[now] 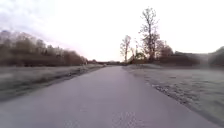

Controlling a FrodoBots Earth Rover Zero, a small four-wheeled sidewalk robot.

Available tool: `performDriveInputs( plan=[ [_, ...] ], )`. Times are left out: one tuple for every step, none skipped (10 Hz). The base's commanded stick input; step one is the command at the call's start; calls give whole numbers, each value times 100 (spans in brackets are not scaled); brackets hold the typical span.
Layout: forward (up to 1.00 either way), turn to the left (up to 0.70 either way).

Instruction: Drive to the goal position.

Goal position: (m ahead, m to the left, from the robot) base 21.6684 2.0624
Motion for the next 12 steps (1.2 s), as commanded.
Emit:
performDriveInputs(
  plan=[
    [100, 1],
    [100, 1],
    [100, 1],
    [100, 1],
    [100, 1],
    [100, 13],
    [100, 26],
    [100, 13],
    [100, 1],
    [100, 1],
    [100, 1],
    [100, 1]
  ],
)
